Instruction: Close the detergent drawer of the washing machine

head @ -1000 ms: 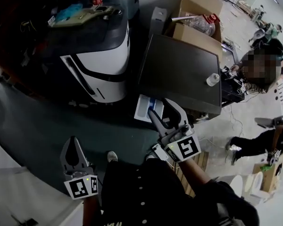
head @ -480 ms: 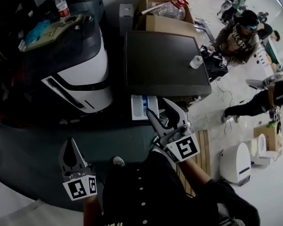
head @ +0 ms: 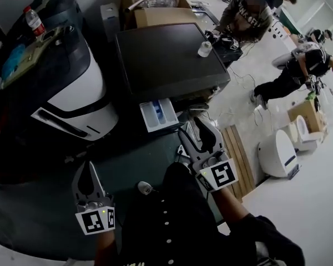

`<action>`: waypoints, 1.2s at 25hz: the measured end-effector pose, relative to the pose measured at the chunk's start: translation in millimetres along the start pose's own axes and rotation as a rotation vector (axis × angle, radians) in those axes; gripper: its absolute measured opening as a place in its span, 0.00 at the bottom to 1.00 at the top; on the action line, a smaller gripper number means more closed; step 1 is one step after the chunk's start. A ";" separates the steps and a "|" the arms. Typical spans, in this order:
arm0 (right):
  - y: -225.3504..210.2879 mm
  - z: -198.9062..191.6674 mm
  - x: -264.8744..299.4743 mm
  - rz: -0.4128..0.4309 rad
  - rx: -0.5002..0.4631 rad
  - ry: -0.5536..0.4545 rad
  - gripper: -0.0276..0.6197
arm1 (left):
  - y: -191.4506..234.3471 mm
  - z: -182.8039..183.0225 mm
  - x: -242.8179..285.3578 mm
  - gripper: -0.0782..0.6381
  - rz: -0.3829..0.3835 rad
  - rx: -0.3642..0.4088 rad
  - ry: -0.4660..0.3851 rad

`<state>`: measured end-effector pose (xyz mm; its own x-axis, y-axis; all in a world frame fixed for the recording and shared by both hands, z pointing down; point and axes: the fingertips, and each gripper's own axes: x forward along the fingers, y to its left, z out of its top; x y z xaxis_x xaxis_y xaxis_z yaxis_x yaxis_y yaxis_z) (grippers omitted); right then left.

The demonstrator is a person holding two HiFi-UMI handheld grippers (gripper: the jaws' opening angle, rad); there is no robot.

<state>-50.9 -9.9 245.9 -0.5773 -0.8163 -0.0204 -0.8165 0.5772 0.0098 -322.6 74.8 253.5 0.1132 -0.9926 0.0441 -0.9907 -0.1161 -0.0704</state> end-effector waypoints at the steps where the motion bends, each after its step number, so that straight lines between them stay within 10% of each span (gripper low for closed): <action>1: -1.2 -3.6 -4.2 -0.014 0.001 0.009 0.37 | -2.4 -1.1 0.9 0.12 -0.012 0.000 -0.002; 30: -25.2 -228.1 23.2 -0.183 0.078 0.339 0.37 | -65.2 -56.9 57.0 0.12 -0.238 0.004 0.129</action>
<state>-44.6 -48.5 473.2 -0.4010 -0.8597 0.3165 -0.9111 0.4104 -0.0397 -255.8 27.8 317.3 0.3325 -0.9245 0.1865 -0.9369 -0.3464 -0.0468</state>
